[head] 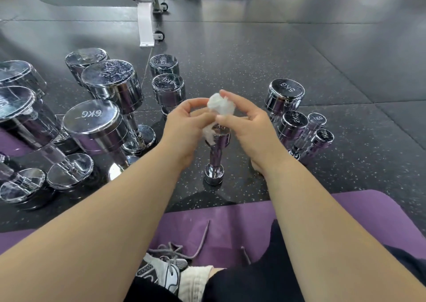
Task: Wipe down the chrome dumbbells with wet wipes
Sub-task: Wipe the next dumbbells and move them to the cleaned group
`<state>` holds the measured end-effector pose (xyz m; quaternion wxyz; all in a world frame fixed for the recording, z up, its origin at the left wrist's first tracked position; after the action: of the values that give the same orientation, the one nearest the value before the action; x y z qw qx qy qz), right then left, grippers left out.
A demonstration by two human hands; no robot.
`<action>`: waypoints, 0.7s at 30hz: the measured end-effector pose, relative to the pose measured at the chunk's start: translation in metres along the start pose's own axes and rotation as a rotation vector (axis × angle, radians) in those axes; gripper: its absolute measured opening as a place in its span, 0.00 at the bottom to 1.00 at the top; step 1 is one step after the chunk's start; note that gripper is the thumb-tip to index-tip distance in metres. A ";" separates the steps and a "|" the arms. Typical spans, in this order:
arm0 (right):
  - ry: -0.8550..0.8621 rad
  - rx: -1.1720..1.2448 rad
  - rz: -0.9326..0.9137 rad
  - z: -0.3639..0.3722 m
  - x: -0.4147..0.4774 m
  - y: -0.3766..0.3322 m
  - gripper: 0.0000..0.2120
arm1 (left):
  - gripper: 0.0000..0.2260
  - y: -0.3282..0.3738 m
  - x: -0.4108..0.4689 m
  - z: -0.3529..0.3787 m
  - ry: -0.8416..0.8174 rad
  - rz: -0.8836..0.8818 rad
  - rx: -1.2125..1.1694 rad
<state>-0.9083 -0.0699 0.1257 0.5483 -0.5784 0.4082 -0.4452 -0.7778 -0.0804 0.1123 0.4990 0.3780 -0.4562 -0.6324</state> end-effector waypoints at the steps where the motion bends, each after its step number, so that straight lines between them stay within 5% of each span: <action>1: 0.001 0.044 -0.030 0.003 0.002 -0.004 0.16 | 0.13 0.002 -0.001 0.008 -0.034 0.001 -0.014; 3: 0.118 0.002 -0.045 -0.006 0.003 -0.003 0.09 | 0.17 -0.002 0.001 0.009 -0.033 -0.027 -0.069; 7: 0.356 -0.153 -0.027 -0.046 -0.001 0.011 0.13 | 0.24 -0.026 0.006 -0.014 -0.010 -0.160 0.029; 9: 0.296 -0.217 0.035 -0.040 -0.001 0.017 0.13 | 0.22 -0.041 0.006 -0.013 -0.103 -0.230 0.121; 12: 0.139 -0.191 0.090 -0.010 -0.003 0.022 0.04 | 0.22 -0.055 0.007 -0.005 -0.193 -0.258 -0.043; 15: 0.106 -0.357 0.120 -0.004 0.000 0.028 0.18 | 0.20 -0.062 0.011 -0.012 -0.150 -0.277 -0.142; 21: 0.187 0.073 0.151 -0.022 0.007 0.045 0.07 | 0.17 -0.061 0.013 -0.004 -0.182 -0.268 -0.139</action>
<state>-0.9266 -0.0854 0.0810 0.5605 -0.4818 0.4835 -0.4690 -0.7947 -0.0881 0.0528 0.3918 0.3414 -0.4000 -0.7550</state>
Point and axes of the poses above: each hand's wrist, its own x-axis towards the middle knuckle, its own z-axis out of the palm, y = z × x, the point moved 9 cm from there along x, towards the middle knuckle, and after that the axes turned 14 degrees about -y, right-handed, at the moved point
